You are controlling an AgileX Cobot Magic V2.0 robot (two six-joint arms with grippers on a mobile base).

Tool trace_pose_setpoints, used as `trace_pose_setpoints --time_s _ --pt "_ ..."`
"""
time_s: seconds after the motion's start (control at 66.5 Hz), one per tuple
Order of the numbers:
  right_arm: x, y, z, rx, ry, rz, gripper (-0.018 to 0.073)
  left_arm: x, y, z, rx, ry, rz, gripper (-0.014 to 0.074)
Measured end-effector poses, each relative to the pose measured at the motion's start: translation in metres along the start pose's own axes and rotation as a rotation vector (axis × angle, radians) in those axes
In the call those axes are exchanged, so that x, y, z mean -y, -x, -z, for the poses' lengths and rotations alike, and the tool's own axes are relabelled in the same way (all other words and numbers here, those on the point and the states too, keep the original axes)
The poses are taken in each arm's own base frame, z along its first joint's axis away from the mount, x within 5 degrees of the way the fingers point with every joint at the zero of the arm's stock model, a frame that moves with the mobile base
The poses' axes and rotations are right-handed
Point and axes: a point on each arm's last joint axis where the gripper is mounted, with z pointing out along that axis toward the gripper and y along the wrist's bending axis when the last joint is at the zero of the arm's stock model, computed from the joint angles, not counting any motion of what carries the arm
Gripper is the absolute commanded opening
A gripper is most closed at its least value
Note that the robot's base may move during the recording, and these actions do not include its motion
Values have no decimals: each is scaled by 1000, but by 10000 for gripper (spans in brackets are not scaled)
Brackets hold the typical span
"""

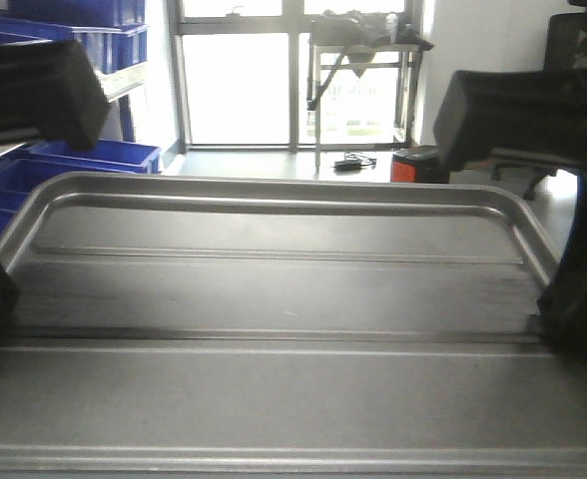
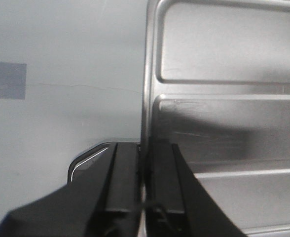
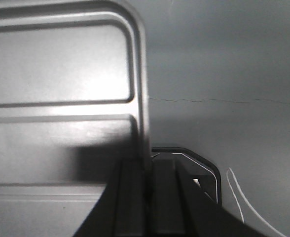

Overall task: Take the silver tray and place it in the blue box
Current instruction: 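Hold the tray in both grippers while the base turns and drives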

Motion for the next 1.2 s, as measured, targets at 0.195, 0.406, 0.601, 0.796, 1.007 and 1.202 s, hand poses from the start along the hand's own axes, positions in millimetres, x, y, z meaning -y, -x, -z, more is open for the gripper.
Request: trace_pose_setpoints --time_s 0.195,0.406,0.601,0.796,1.007,1.202 --pt "0 0 0 0 0 0 57 0 0 0 0 0 0 -14" --pt "0 0 0 0 -1 0 57 0 0 0 0 0 0 -14" --pt "0 0 0 0 -1 0 57 0 0 0 0 0 0 -14" --pt "0 0 0 0 -1 0 57 0 0 0 -1 0 1 -14" --pt "0 0 0 0 -1 0 57 0 0 0 -1 0 1 -14" --pt "0 0 0 0 -1 -1 57 0 0 0 -1 0 1 -14"
